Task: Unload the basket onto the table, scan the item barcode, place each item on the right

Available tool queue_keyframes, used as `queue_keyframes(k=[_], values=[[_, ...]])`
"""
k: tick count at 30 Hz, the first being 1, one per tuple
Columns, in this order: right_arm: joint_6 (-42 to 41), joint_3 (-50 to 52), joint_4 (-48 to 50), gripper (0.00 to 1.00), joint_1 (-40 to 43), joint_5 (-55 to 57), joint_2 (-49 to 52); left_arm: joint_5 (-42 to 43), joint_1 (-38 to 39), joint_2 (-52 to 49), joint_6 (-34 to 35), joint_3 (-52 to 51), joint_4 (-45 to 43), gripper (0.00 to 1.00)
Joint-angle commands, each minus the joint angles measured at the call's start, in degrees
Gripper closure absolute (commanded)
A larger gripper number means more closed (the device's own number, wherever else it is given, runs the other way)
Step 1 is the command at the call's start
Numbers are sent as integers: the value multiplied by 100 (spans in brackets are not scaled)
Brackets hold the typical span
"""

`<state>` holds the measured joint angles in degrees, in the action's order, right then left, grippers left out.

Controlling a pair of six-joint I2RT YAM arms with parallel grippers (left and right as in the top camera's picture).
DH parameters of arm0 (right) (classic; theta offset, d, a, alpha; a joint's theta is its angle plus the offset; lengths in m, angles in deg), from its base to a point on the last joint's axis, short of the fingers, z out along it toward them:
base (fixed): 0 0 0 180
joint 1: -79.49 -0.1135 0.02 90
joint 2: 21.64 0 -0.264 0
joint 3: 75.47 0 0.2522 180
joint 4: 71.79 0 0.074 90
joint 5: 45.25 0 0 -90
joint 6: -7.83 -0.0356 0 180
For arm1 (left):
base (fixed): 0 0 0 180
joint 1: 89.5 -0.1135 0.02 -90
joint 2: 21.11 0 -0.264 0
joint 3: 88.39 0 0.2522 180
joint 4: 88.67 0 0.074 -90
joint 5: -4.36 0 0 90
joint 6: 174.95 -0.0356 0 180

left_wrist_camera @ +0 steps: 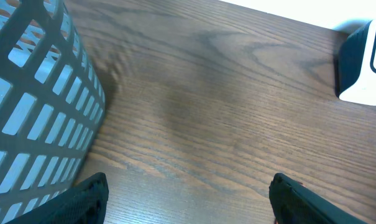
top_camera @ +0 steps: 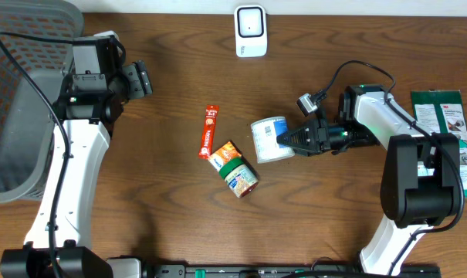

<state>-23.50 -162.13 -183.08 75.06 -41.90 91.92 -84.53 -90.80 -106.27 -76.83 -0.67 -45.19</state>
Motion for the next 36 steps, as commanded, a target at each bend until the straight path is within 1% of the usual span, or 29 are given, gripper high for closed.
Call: queue_keyframes(k=[1, 3, 5, 7, 8, 10, 13, 15, 17, 20, 21, 24, 25, 28, 29, 30, 32, 36], values=[[142, 2, 0, 58, -17, -236, -122, -72, -2, -57, 7, 15, -4, 17], [142, 2, 0, 70, -17, -238, -122, -72, -2, -57, 7, 15, -4, 17], [140, 2, 2, 77, -17, -240, -122, -70, -2, -57, 7, 15, -4, 17], [142, 2, 2, 75, -17, -238, -122, -72, -2, -57, 7, 15, -4, 17], [144, 2, 4, 72, -17, -238, -122, -72, -2, -57, 7, 15, -4, 17], [188, 2, 66, 72, -17, -229, -122, -72, -2, -57, 7, 15, -4, 17], [179, -2, 219, 76, -2, -232, -122, -70, -2, -57, 7, 15, -2, 17], [177, -20, 315, 76, 28, -225, -120, -72, -2, -57, 7, 15, -4, 17], [13, -55, 555, 77, 83, -173, -120, -72, -2, -57, 7, 15, -4, 17], [-448, -85, 1086, 77, 168, -122, -120, -72, -2, -57, 7, 15, -4, 17], [-686, -94, 1327, 77, 199, -98, -120, -72, -2, -57, 7, 15, -4, 17], [-1814, -96, 2452, 77, 289, 125, -120, -72, -2, -57, 7, 15, -4, 17], [-2326, -94, 2927, 77, 299, 291, -120, -72, -2, -57, 7, 15, -4, 17], [-4266, -94, 4520, 77, 280, 1296, -120, -72, -2, -57, 7, 15, -4, 17], [-4723, -94, 4881, 77, 267, 1611, -120, -72, -2, -57, 7, 15, -4, 17], [-5005, -96, 5145, 77, 254, 1838, -122, -72, -2, -57, 7, 15, -4, 17], [-5318, -101, 5399, 78, 251, 2109, -136, -70, -2, -57, 7, 15, -4, 17], [-5576, -249, 5254, 78, 299, 2949, -223, -72, -2, -57, 7, 15, -4, 17]])
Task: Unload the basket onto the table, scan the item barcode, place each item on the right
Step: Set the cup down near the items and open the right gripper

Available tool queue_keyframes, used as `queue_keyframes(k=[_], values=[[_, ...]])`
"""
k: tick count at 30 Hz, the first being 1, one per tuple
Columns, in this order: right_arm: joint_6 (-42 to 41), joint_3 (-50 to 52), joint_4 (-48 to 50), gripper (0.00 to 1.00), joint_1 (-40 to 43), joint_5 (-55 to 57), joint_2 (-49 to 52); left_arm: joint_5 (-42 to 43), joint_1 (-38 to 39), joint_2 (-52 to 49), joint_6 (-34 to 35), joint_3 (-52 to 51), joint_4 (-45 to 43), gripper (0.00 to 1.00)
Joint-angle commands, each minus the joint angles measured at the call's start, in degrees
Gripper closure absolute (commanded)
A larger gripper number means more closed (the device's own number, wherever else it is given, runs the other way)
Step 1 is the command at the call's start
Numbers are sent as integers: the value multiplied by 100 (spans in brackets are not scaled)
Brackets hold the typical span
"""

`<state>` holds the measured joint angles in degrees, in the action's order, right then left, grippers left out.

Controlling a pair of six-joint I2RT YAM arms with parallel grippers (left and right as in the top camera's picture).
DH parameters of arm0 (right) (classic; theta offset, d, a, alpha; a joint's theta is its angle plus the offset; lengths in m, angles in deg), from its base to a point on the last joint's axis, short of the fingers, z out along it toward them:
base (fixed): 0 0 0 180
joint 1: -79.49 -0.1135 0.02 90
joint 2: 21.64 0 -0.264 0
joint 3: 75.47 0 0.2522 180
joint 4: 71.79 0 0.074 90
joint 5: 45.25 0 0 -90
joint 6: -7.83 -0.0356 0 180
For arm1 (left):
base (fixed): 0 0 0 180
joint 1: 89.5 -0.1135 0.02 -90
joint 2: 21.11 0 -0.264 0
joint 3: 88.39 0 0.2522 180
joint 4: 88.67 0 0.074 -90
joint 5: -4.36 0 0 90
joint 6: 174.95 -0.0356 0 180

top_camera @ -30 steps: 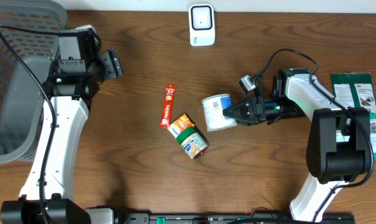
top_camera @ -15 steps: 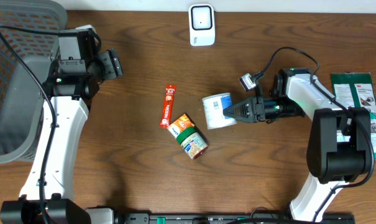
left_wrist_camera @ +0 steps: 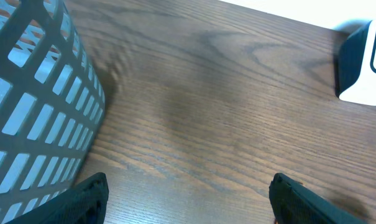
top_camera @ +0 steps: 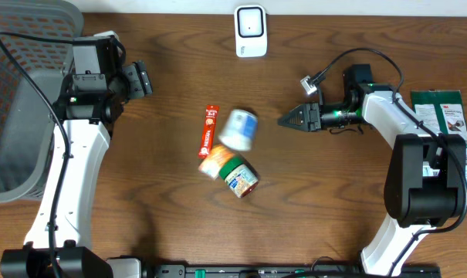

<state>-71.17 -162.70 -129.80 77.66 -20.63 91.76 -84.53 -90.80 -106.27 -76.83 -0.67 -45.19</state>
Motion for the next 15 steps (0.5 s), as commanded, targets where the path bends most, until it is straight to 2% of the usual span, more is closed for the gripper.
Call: queue_keyframes(k=[1, 4, 5, 7, 9, 11, 13, 14, 15], values=[[-844, -273, -181, 79, 39, 1082, -247, -72, -2, -57, 7, 15, -4, 17], [-835, -697, -719, 78, 35, 1759, -400, -72, -2, -57, 7, 15, -4, 17], [-835, -848, -905, 75, 33, 1904, -450, -70, -2, -57, 7, 15, -4, 17], [-846, -1088, -1268, 54, 22, 2107, -540, -72, -2, -57, 7, 15, -4, 17], [-975, -1180, -1484, 41, -7, 2118, -621, -70, -2, -57, 7, 15, -4, 17], [-1012, -1180, -1569, 20, -61, 2122, -656, -72, -2, -57, 7, 15, -2, 17], [-1014, -1169, -1659, 5, -125, 2118, -654, -70, -2, -57, 7, 15, -4, 17], [-1014, -1143, -1663, 1, -162, 2116, -654, -72, -2, -57, 7, 15, -4, 17], [-1014, -1115, -1661, 1, -205, 2092, -654, -72, -2, -57, 7, 15, -4, 17]])
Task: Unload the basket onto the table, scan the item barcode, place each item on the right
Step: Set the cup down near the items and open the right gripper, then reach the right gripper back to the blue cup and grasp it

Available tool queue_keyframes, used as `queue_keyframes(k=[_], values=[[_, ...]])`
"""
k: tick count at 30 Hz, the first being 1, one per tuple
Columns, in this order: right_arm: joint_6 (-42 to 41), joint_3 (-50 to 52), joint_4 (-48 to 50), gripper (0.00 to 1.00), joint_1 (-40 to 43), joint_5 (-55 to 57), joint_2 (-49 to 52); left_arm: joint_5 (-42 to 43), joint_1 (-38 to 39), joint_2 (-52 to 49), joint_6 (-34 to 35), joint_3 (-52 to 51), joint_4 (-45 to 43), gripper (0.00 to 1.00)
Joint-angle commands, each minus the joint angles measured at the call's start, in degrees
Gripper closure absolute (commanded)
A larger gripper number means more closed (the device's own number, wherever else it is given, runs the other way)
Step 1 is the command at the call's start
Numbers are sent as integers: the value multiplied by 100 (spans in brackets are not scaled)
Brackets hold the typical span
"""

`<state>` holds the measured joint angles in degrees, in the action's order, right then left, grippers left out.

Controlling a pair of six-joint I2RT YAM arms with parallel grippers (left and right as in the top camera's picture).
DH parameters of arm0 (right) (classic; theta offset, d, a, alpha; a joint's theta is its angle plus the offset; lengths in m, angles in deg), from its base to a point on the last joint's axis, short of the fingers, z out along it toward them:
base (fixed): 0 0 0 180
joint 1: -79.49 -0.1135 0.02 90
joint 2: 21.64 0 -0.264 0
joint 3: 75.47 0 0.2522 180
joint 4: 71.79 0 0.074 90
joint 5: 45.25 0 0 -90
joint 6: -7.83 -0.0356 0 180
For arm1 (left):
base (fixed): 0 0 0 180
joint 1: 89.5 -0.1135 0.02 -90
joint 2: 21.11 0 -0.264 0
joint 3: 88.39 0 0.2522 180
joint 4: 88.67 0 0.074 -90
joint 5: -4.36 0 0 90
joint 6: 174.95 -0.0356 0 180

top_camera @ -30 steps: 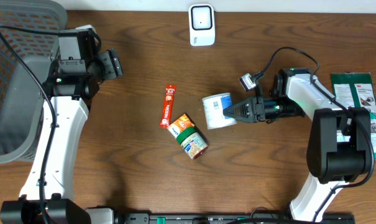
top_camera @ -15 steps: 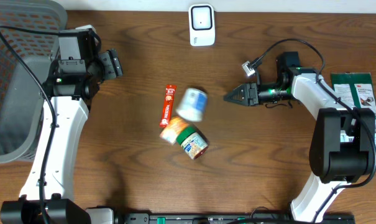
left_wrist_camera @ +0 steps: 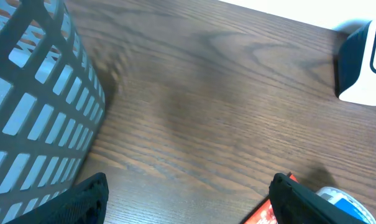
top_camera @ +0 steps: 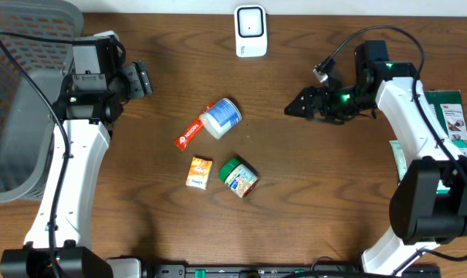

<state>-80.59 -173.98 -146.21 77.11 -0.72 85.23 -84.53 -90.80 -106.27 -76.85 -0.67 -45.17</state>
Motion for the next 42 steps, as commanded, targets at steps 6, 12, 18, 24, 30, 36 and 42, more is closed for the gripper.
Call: queue_keyframes(k=[6, 12, 18, 24, 30, 36, 42], values=[[-573, 199, 181, 1, -546, -238, 7, -72, -2, -57, 9, 15, -7, 17], [-2131, 713, 1381, 1, -1010, -70, 7, -72, -2, -57, 9, 15, -7, 17], [-2671, 918, 1773, 1, -1731, 1290, 7, -72, -2, -57, 9, 15, -7, 17], [-2887, 918, 1799, 1, -2205, 1788, 2, -72, -2, -57, 9, 15, -7, 17], [-2557, 918, 1746, 1, -2308, 1744, -4, -70, -2, -57, 9, 15, -7, 17], [-4850, 918, 1816, 1, -2385, 2288, -2, -72, -2, -57, 9, 15, -7, 17], [-5753, 918, 2092, 1, -2669, 2406, 0, -72, -2, -57, 9, 15, -7, 17]])
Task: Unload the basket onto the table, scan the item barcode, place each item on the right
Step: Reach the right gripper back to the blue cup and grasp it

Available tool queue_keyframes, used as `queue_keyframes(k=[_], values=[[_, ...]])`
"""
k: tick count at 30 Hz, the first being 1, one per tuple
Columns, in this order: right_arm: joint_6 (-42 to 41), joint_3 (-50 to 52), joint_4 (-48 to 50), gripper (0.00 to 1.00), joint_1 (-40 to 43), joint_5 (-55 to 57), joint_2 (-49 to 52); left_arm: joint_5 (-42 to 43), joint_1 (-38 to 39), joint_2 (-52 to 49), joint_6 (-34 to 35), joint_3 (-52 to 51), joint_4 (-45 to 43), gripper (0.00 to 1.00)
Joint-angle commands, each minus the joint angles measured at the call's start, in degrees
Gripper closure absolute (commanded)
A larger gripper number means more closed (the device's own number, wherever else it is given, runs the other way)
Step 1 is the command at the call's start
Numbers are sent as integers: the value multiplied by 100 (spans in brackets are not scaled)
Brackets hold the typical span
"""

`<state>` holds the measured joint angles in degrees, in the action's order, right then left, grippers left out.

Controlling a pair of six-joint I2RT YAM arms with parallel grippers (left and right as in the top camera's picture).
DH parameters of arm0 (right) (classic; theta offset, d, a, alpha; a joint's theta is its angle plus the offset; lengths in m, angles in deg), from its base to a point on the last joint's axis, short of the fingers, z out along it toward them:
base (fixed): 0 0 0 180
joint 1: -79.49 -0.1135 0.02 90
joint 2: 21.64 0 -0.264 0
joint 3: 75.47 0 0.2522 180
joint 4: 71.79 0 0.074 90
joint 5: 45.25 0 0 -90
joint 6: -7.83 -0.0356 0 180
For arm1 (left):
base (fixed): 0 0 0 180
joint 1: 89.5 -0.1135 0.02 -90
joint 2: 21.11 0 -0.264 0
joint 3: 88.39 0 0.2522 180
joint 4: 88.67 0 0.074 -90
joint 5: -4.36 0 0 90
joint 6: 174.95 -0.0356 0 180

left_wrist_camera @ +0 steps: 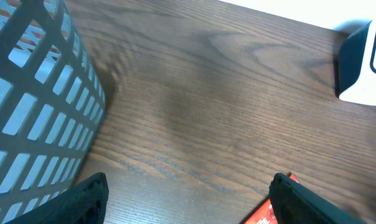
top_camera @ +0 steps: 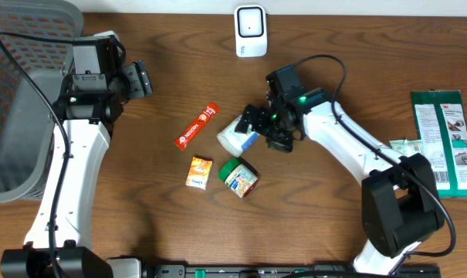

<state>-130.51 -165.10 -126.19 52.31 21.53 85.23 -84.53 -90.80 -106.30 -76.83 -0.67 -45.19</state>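
A white and blue can (top_camera: 233, 140) lies on its side in the middle of the table. My right gripper (top_camera: 258, 127) is down at the can's right end, its fingers close against it; whether they are clamped on it does not show. The white barcode scanner (top_camera: 250, 31) stands at the far edge, and its side shows in the left wrist view as well (left_wrist_camera: 362, 59). My left gripper (left_wrist_camera: 186, 202) hangs open over bare wood beside the basket, with nothing between its fingers (left_wrist_camera: 88, 198).
A red sachet (top_camera: 196, 126), an orange packet (top_camera: 199, 172) and a green-lidded jar (top_camera: 239, 176) lie around the can. A grey mesh basket (top_camera: 17, 100) fills the left edge. Green packages (top_camera: 441, 135) lie at the far right.
My right arm has reached left from the right side of the table down to the can. The can now lies a little lower and to the right, away from the red sachet. The left arm is unmoved.
First my right gripper was at the can, right of the sachet and packet. Then it was drawn back and the can lay among them, the packet shifted. Then the can and sachet lay further left, the arm raised. Now the gripper is at the can again.
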Motion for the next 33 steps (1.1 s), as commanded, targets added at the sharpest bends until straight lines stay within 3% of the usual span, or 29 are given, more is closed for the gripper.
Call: queue_keyframes(k=[1, 15, 20, 33], values=[[-791, 31, 118, 1, -236, 258, 2, -72, -2, -55, 7, 15, -4, 17], [-1480, 177, 103, 1, -546, 1021, 9, -72, -2, -55, 7, 15, -4, 17], [-1746, 494, 531, 1, -581, 1141, 9, -70, -2, -55, 7, 15, -4, 17], [-719, 468, 378, 1, -20, 1362, -103, -72, -2, -55, 7, 15, -4, 17]])
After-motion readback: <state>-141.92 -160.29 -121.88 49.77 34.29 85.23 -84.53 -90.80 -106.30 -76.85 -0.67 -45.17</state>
